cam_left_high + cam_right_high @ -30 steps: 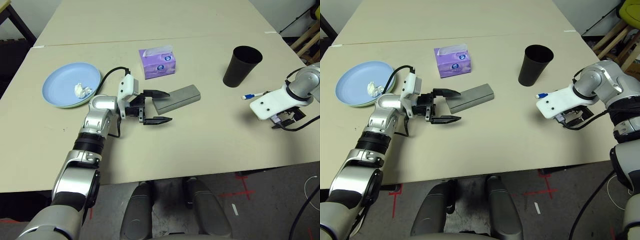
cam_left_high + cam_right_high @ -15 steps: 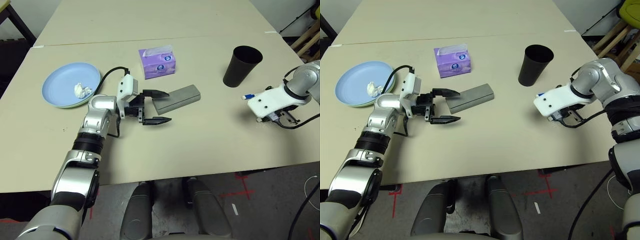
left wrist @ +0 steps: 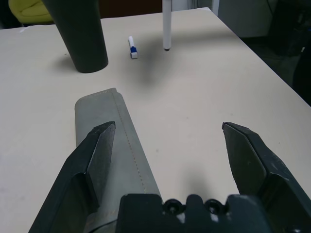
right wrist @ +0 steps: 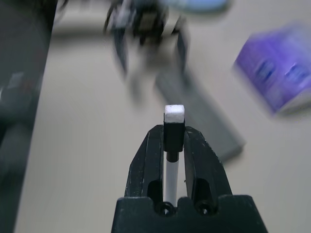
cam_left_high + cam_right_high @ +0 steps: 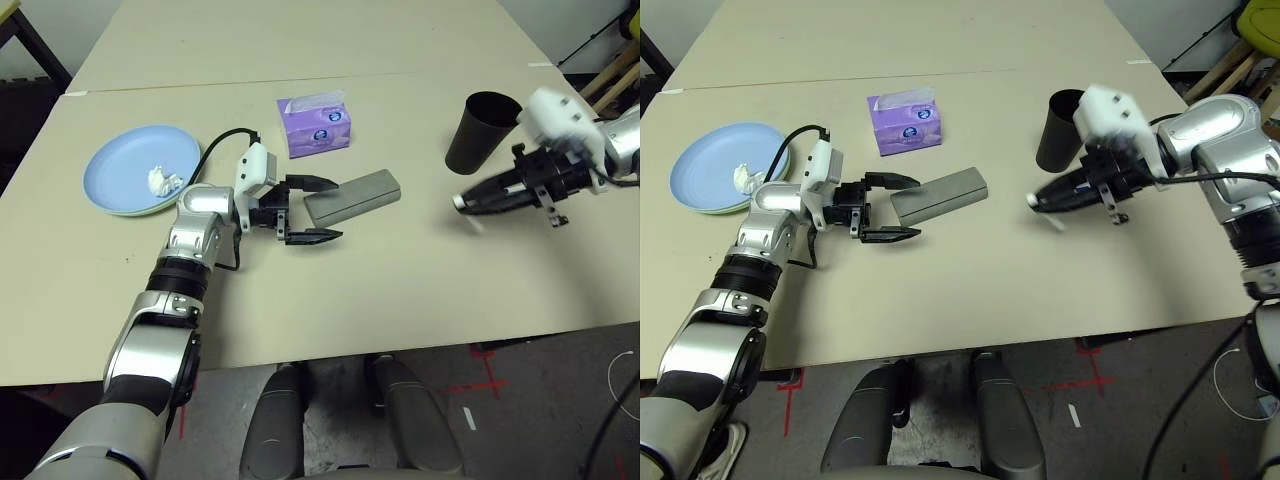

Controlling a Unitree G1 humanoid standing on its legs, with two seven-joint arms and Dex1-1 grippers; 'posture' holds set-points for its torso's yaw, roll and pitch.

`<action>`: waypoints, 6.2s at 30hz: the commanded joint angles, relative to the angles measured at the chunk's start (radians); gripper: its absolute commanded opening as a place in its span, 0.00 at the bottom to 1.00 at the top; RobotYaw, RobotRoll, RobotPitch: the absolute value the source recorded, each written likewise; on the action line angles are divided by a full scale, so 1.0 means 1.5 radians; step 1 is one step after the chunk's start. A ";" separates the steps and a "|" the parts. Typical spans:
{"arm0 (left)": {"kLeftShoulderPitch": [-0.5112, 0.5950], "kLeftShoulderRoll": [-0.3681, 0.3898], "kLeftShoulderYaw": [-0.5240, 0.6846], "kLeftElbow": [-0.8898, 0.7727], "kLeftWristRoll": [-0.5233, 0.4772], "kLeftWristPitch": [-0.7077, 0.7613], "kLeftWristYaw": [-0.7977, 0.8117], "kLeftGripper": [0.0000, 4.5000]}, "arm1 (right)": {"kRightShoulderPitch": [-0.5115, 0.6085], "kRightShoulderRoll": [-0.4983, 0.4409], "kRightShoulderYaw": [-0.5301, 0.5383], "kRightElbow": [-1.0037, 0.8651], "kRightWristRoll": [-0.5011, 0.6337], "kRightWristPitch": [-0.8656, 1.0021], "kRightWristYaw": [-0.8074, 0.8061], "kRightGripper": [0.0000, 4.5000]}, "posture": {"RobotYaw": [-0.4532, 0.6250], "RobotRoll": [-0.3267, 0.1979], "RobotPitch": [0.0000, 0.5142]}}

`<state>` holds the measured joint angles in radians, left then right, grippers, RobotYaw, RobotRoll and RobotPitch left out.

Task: Organize and tidy the items on the table.

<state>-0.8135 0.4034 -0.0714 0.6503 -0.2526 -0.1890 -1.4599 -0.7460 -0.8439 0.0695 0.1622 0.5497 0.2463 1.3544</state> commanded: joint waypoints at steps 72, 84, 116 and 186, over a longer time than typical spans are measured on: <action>0.037 -0.014 -0.015 -0.033 -0.002 0.007 0.011 1.00 | -0.046 0.143 -0.140 0.069 -0.119 -0.026 -0.324 1.00 | 0.44 0.62 0.36; 0.052 -0.010 -0.011 -0.052 -0.004 0.009 0.018 1.00 | -0.184 -0.033 0.129 0.382 -0.348 -0.220 0.124 1.00 | 0.47 0.62 0.38; 0.108 0.032 -0.007 -0.167 -0.036 0.093 0.026 1.00 | -0.417 -0.009 0.241 0.705 -0.663 -0.555 0.113 1.00 | 0.44 0.62 0.63; 0.137 0.048 -0.017 -0.220 -0.050 0.110 0.060 1.00 | -0.449 0.031 0.226 0.738 -0.691 -0.527 0.146 0.09 | 0.48 0.62 0.62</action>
<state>-0.6178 0.4733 -0.0772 0.2920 -0.3446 -0.0218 -1.3641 -1.4281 -0.7818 0.4483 1.2643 -0.5412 -0.5850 1.5246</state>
